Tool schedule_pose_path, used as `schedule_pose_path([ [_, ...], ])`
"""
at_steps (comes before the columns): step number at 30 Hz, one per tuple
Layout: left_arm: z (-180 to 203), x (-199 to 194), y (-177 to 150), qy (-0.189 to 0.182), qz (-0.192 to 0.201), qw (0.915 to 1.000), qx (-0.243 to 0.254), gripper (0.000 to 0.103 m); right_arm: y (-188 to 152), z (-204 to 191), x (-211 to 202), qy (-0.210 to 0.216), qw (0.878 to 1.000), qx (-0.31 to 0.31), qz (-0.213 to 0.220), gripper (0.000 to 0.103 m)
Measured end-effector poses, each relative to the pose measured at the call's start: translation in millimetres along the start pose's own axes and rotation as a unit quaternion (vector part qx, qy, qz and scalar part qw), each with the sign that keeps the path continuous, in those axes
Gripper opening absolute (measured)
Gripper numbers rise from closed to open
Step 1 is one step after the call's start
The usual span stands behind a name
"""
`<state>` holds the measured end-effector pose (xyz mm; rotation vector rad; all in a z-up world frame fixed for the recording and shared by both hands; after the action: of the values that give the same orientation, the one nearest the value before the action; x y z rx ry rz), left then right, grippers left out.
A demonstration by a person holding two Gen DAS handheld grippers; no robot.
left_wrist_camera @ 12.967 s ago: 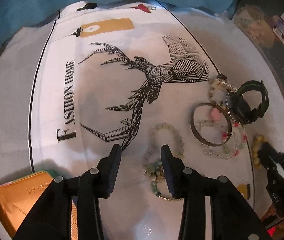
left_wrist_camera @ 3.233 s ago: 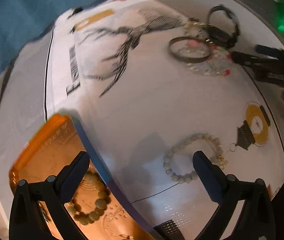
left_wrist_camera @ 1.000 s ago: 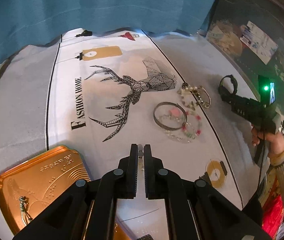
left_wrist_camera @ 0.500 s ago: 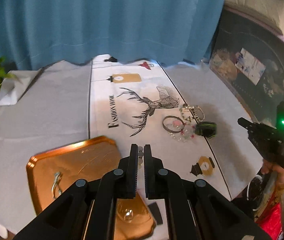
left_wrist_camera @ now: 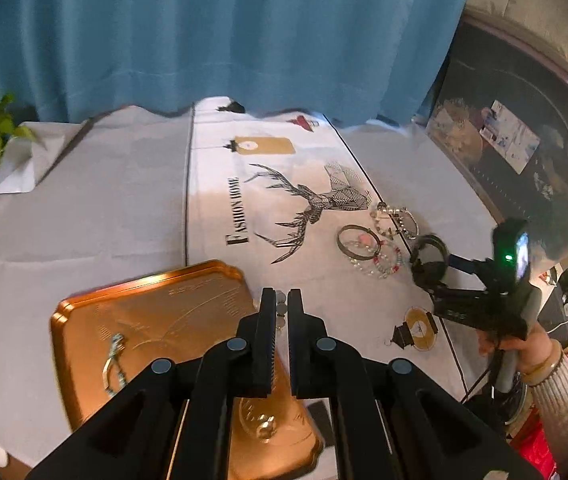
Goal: Organize jewelry
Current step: 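Grasp the black green-striped watch with the right tool and lift it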
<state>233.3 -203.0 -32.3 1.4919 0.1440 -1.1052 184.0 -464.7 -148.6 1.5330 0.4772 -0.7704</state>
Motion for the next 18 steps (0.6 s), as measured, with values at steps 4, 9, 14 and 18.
schedule_pose_path([
  [4, 12, 20, 2, -0.004, -0.007, 0.9999, 0.012, 0.004, 3, -4, 19, -0.003, 1.0, -0.016, 0.015, 0.024],
  [9, 17, 14, -1, -0.013, -0.001, 0.9999, 0.01, 0.004, 6, -4, -11, 0.005, 0.999, -0.002, 0.046, 0.024],
  [14, 12, -20, -10, -0.005, 0.015, 0.9998, 0.011, 0.004, 14, -20, -64, 0.007, 0.997, 0.003, 0.072, 0.024],
  [18, -2, -52, -22, 0.009, 0.027, 0.9996, 0.0, 0.004, 16, -47, -98, 0.012, 0.997, 0.003, 0.071, 0.024],
])
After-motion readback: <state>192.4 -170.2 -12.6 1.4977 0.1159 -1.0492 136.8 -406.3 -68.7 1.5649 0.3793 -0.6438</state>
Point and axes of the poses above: each gripper's, at about its wrist camera, not at the fingertips, and x roughly the way its jaws point, z to its right, y to its top, the point moved 3 cm from there along x, roughly the way its jaws point, and after that the axes turned 10 degrees about z, right-handed, at the moved point
